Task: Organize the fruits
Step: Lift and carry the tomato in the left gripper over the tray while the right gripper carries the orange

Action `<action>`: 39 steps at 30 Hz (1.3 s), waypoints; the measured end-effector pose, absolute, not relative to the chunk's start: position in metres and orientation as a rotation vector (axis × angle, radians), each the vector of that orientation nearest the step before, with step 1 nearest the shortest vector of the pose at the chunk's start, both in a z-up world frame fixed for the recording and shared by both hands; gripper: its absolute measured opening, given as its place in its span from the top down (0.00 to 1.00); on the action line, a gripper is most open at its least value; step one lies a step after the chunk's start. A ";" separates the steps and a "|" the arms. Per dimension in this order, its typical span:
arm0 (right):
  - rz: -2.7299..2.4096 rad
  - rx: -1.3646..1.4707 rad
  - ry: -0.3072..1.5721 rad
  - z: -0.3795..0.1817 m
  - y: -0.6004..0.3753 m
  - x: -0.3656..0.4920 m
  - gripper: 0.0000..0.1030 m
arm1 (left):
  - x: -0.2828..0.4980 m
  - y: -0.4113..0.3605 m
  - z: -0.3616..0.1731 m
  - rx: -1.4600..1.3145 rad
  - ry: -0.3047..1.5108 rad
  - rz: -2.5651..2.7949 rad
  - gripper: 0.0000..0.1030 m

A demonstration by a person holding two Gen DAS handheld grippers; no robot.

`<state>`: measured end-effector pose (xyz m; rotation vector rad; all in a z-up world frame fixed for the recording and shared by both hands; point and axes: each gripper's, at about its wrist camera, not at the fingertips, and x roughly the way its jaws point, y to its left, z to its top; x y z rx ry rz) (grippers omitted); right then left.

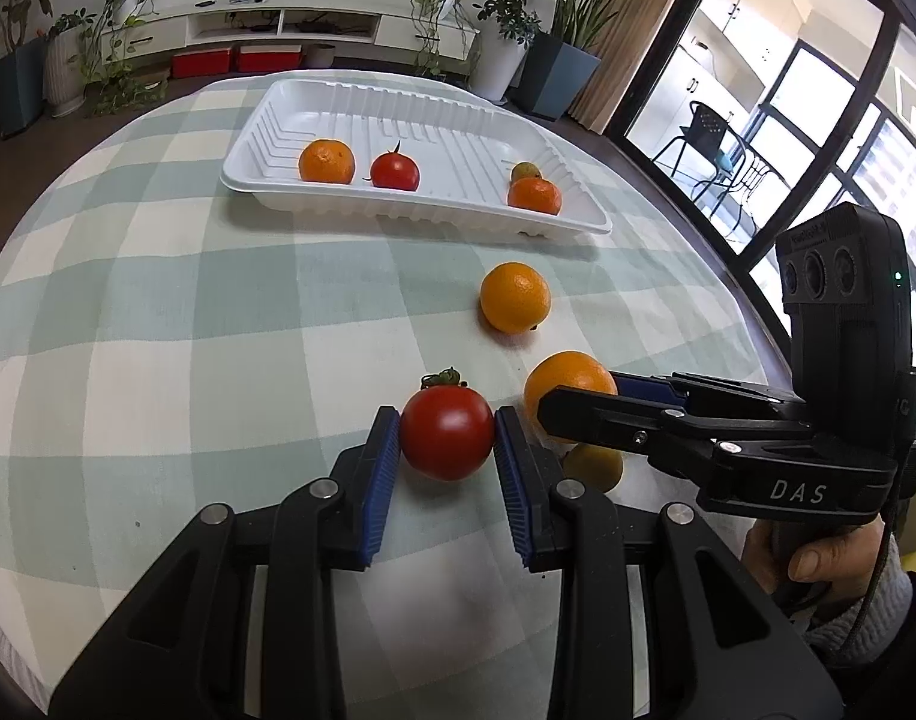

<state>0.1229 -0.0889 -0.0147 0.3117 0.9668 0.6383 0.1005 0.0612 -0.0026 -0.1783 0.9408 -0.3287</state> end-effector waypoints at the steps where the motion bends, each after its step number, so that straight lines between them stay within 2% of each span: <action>1: 0.637 0.318 0.964 -0.014 -0.090 0.124 0.61 | 0.101 0.061 -0.001 -0.178 0.940 -0.329 0.71; 39: 0.595 0.419 0.889 0.021 -0.130 0.214 0.61 | 0.198 0.058 0.038 -0.128 0.899 -0.341 0.71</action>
